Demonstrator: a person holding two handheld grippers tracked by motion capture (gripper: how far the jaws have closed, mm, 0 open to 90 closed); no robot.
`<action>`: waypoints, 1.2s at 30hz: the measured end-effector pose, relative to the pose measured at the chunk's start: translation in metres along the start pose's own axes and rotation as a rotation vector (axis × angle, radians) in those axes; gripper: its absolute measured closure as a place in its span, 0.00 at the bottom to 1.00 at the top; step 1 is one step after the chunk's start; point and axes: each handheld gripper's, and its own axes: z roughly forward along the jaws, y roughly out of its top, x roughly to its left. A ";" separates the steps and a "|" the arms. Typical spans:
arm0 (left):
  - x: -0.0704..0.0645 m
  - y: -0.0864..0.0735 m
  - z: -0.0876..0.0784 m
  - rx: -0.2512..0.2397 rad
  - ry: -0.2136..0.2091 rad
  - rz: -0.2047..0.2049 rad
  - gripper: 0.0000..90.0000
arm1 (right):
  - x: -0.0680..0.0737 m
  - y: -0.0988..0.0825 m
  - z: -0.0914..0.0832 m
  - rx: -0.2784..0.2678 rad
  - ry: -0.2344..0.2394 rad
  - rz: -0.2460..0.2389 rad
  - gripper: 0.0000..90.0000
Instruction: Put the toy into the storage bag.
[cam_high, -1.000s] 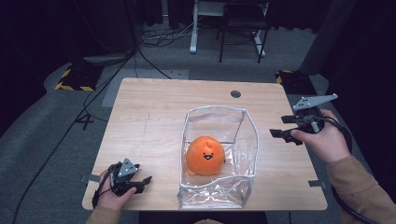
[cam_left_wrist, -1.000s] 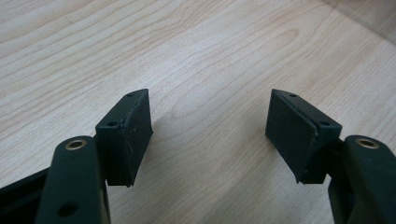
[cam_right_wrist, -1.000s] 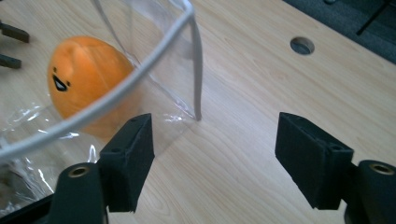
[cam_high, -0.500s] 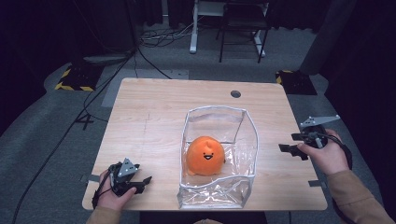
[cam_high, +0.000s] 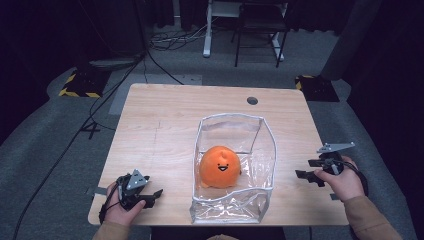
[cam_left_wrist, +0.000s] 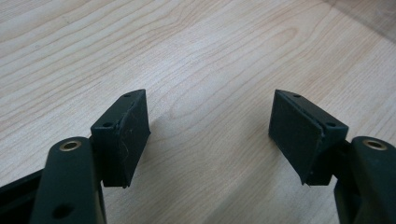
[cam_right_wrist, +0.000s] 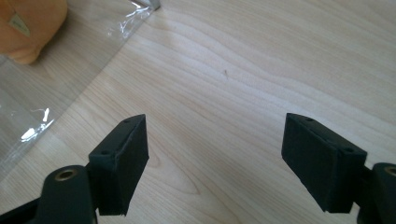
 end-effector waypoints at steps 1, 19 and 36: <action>0.000 0.000 0.000 0.000 0.000 0.000 0.33 | 0.000 -0.004 0.002 -0.003 -0.002 0.000 0.26; 0.000 0.000 0.000 0.000 0.000 0.001 0.32 | 0.016 -0.049 0.035 -0.068 -0.004 -0.023 0.24; 0.000 0.000 0.000 -0.001 -0.001 -0.001 0.32 | 0.022 -0.065 0.055 -0.188 -0.095 -0.063 0.12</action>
